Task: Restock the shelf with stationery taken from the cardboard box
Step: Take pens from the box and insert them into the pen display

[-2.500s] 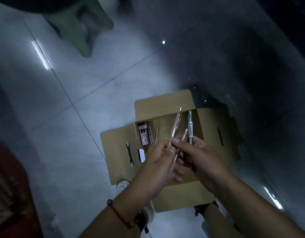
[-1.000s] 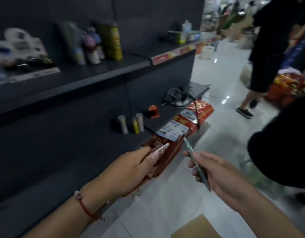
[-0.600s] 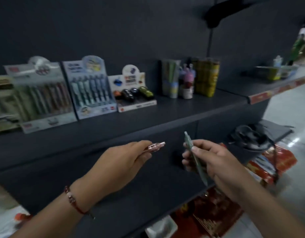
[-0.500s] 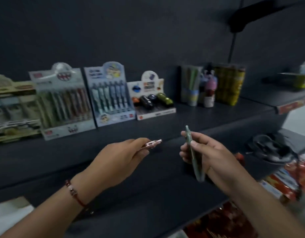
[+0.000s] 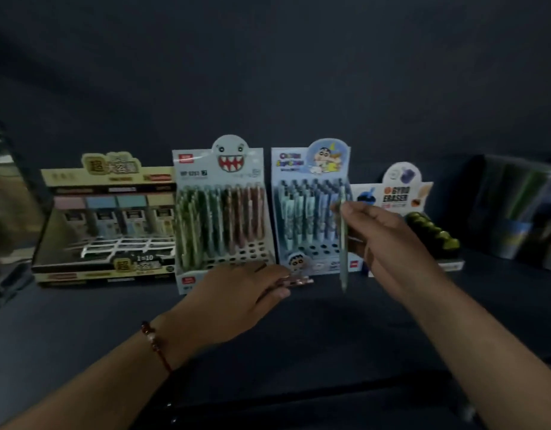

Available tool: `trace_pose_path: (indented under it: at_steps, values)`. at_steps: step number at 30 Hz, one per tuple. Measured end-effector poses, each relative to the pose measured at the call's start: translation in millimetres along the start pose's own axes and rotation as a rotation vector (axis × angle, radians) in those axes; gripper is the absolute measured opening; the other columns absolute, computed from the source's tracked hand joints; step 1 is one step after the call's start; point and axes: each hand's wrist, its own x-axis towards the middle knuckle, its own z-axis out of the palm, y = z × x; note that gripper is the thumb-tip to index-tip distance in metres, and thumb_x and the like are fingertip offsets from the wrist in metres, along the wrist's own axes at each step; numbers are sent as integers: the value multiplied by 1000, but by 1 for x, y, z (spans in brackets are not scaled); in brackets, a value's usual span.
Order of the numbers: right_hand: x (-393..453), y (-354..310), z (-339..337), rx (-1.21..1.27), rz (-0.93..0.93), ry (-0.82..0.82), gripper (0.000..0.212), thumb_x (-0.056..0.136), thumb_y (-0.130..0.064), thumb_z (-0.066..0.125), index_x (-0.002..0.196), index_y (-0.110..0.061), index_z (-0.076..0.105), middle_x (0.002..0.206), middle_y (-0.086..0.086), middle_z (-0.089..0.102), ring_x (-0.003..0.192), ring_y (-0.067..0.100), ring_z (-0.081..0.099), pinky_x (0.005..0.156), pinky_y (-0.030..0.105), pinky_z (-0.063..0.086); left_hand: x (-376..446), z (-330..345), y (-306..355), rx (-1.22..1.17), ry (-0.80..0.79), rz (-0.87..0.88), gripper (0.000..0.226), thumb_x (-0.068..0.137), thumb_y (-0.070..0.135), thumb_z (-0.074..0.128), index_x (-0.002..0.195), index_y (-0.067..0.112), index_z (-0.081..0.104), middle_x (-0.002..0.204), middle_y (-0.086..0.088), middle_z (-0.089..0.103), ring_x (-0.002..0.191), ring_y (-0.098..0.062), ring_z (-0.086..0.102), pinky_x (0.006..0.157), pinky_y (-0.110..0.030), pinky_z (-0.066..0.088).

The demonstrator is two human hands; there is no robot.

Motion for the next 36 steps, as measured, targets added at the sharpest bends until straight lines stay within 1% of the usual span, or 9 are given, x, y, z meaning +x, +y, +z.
trace_pose_path:
  at_steps: [3, 7, 10, 13, 18, 21, 25, 31, 36]
  values:
    - [19, 0, 16, -80, -88, -10, 44, 67, -48, 69, 103, -24, 73, 111, -9, 72, 105, 10, 65, 87, 33, 51, -2, 2, -10, -39, -9, -13, 48, 100, 56, 24, 142, 40, 37, 127, 10, 54, 103, -12, 55, 80, -24, 43]
    - [34, 0, 38, -193, -244, -28, 10, 90, -31, 67, 98, -37, 66, 91, -10, 71, 81, 5, 67, 77, 28, 56, -13, 1, -22, -25, 2, -6, 52, 98, 62, 20, 143, 40, 36, 128, 10, 54, 103, -12, 56, 78, -23, 42]
    - [39, 3, 55, -243, -326, -64, 26, 94, -25, 64, 119, -31, 64, 85, -8, 69, 79, 7, 67, 72, 24, 57, -32, -1, -43, 37, 5, -11, 55, 98, 61, 17, 141, 37, 42, 126, 9, 59, 100, -14, 61, 75, -27, 50]
    - [43, 8, 75, -237, -349, -72, 28, 93, -23, 65, 121, -23, 63, 88, -3, 71, 81, 8, 69, 70, 21, 54, -50, -2, -58, 22, 30, -52, 52, 98, 61, 21, 139, 38, 43, 128, 12, 60, 104, -12, 62, 77, -28, 52]
    - [49, 18, 108, -329, -395, -80, 28, 91, -29, 68, 118, -26, 63, 89, -4, 72, 89, 10, 68, 85, 45, 56, -56, -3, -60, -51, 46, -79, 49, 96, 63, 24, 135, 41, 45, 127, 15, 60, 103, -9, 61, 80, -26, 51]
    - [53, 24, 121, -392, -440, -105, 28, 90, -32, 69, 117, -27, 64, 92, -9, 70, 91, 4, 66, 87, 34, 55, -56, -3, -64, -88, 44, -96, 46, 97, 63, 28, 131, 41, 48, 122, 17, 62, 96, -7, 63, 77, -24, 50]
    - [56, 32, 134, -442, -447, -143, 30, 90, -27, 69, 120, -23, 65, 89, -13, 68, 85, -3, 66, 74, 13, 53, -56, -2, -67, -101, 44, -96, 44, 96, 63, 32, 126, 38, 52, 114, 14, 64, 88, -8, 62, 69, -22, 44]
    - [55, 42, 145, -587, -414, -245, 36, 92, -30, 67, 126, -21, 60, 95, -9, 70, 66, 8, 68, 73, 28, 58, -54, 0, -70, -94, 38, -72, 42, 95, 64, 27, 112, 36, 55, 98, 11, 66, 81, -7, 60, 69, -29, 49]
    - [56, 36, 150, -689, -410, -260, 39, 92, -30, 67, 129, -19, 59, 99, -9, 69, 87, 7, 66, 74, 18, 52, -54, 1, -69, -104, 71, -57, 42, 95, 63, 28, 109, 34, 56, 94, 10, 66, 78, -8, 60, 65, -28, 47]
